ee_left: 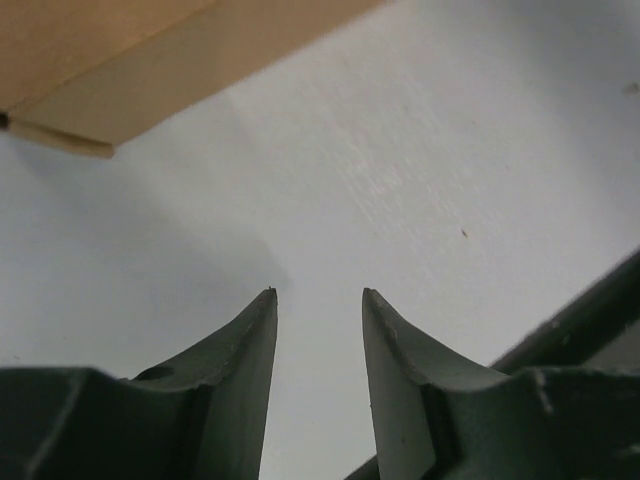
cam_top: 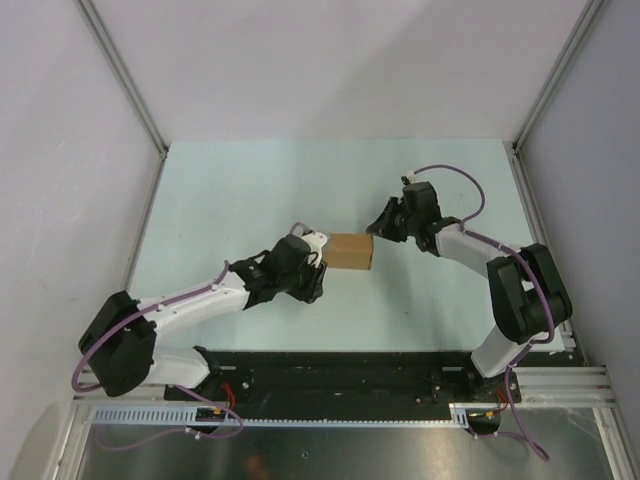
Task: Unpack the express box
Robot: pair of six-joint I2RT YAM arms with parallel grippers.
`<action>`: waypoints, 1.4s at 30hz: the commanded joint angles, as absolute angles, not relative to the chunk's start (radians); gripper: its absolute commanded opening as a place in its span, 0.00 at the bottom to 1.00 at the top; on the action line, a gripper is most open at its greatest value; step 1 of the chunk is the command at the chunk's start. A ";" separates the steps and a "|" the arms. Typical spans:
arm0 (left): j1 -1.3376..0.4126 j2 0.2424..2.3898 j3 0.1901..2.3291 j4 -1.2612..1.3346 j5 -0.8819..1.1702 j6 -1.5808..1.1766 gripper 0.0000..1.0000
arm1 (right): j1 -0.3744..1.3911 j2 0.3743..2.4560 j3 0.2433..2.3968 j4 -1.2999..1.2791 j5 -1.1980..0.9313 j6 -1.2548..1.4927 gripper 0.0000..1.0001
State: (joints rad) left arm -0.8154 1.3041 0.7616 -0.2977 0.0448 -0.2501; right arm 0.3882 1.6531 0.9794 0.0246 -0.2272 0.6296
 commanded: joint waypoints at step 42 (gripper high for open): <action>-0.287 1.614 0.982 0.058 0.192 -0.494 0.65 | 0.680 1.534 1.032 -0.133 -0.025 0.468 0.00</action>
State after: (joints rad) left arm -0.3225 1.6848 0.9447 0.1127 0.1925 -0.4984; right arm 0.6804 1.5845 0.9779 -0.1139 -0.1387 0.5842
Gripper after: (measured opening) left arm 0.584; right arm 0.159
